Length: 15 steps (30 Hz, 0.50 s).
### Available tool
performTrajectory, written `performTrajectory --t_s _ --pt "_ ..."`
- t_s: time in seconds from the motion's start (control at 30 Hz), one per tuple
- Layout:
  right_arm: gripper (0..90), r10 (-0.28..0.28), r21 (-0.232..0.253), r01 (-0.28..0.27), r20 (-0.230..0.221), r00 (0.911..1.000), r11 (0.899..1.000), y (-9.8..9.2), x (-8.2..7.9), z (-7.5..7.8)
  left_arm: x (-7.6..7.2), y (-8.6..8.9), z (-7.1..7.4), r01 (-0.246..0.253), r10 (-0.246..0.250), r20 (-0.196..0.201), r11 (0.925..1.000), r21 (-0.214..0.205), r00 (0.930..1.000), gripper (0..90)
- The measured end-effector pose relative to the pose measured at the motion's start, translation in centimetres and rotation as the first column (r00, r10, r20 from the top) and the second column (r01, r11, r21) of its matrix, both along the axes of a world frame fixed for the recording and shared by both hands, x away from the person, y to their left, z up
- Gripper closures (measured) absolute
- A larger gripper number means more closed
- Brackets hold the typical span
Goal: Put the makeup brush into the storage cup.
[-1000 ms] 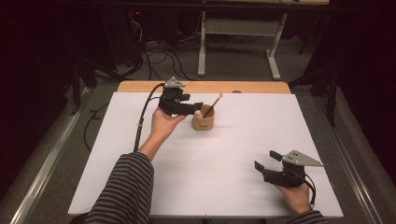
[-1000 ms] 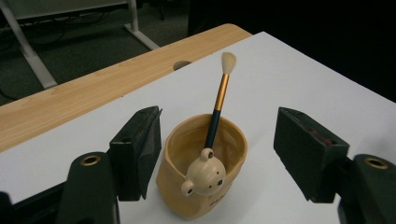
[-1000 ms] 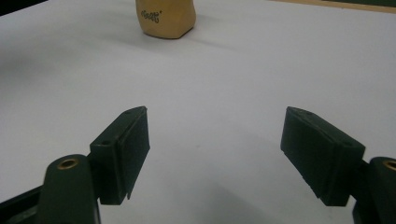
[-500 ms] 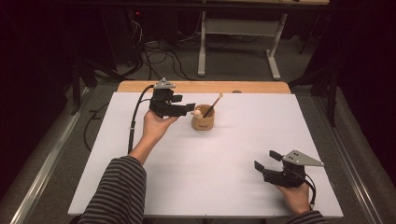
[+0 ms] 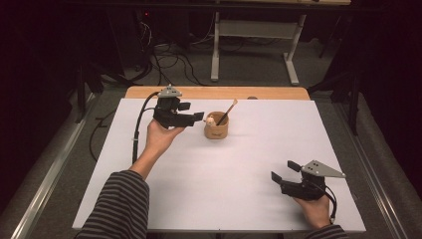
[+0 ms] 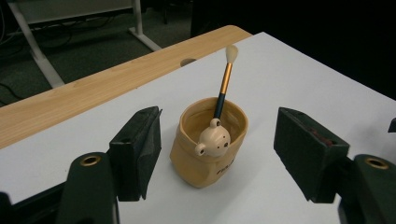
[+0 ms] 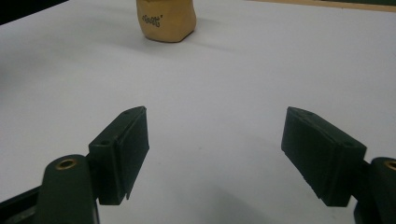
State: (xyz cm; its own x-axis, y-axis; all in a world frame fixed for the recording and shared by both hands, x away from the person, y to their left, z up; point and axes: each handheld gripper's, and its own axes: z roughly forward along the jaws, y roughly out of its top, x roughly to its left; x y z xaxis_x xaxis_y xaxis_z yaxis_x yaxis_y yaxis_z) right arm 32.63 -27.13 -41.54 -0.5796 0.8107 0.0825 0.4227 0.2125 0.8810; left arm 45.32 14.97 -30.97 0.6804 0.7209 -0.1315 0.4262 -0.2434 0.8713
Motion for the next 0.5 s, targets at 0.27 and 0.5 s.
performTrajectory --t_s 0.27,0.5 --pt "24.8 0.004 0.001 -0.004 0.001 1.0 1.0 0.0 0.0 0.0 -0.8 0.5 0.1 -0.008 0.008 0.014 1.0 0.004 0.9999 32.8" --pt "24.8 0.002 -0.001 -0.002 0.005 1.0 1.0 0.0 0.0 0.0 -1.4 1.1 0.2 -0.015 0.015 0.024 0.9999 0.005 0.9996 32.9"
